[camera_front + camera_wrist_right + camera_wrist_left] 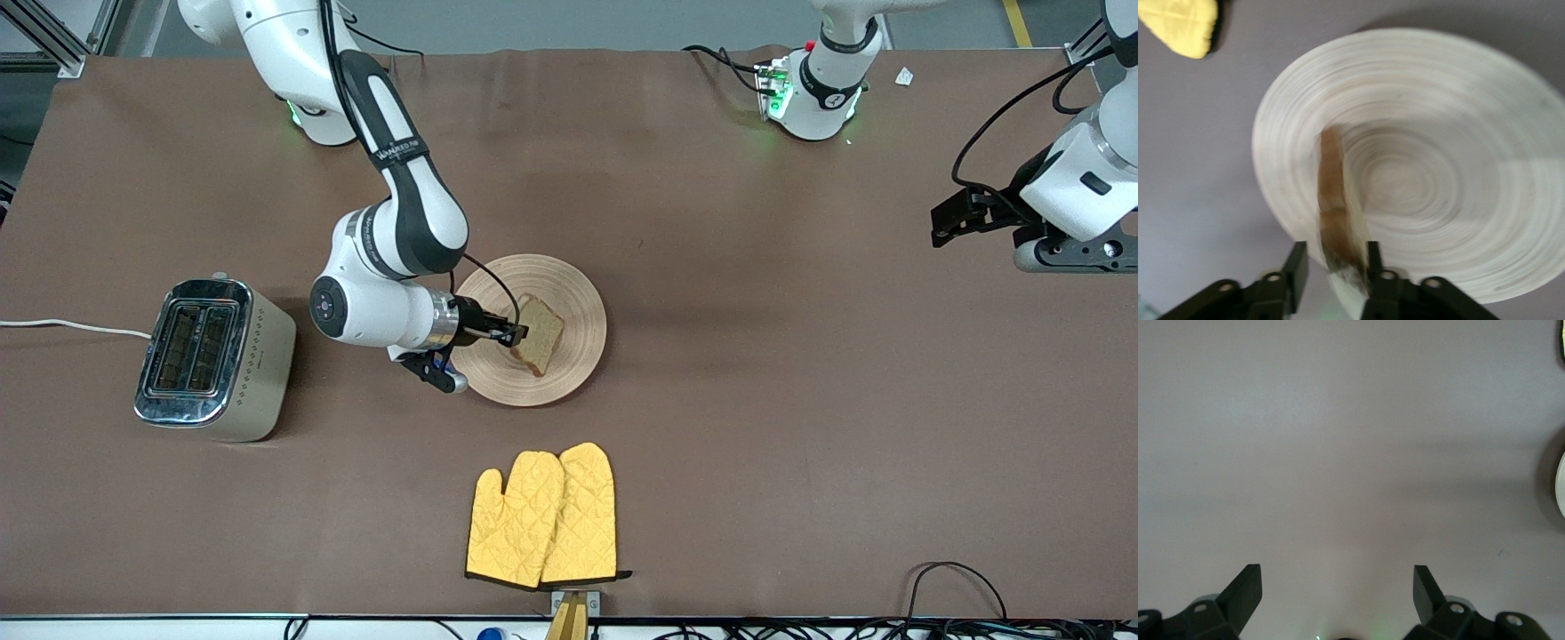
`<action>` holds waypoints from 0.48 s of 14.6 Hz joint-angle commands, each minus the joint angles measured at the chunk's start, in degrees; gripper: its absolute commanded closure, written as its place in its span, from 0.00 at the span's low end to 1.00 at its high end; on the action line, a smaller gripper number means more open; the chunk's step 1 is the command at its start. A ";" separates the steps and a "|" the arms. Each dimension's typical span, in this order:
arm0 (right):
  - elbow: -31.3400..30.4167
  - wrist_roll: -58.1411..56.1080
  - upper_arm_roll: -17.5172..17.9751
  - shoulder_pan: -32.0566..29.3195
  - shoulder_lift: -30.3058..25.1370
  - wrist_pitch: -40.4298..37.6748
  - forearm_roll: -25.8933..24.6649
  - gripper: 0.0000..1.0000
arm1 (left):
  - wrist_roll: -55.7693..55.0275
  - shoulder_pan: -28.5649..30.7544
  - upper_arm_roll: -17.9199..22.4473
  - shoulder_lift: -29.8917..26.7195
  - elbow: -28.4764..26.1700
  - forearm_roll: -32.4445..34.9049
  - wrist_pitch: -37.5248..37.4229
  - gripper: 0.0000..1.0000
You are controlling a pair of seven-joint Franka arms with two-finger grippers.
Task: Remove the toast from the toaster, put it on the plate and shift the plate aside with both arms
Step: 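Lower the toast onto the plate and open the right gripper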
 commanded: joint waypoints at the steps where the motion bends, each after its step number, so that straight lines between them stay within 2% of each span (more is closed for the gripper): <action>1: -0.14 -0.64 -0.11 -0.30 -1.29 0.05 -9.40 0.00 | -0.50 -0.16 -0.13 -0.02 0.29 0.01 -0.51 0.00; 4: 1.70 -0.64 -0.46 -1.26 -2.61 -2.39 -17.07 0.00 | -0.50 -0.07 -0.13 0.42 0.47 -0.43 -0.42 0.00; 7: 4.77 -2.47 -3.44 -1.71 -4.01 -6.79 -24.26 0.00 | -1.03 -0.16 -0.13 0.60 0.56 -0.61 -0.07 0.00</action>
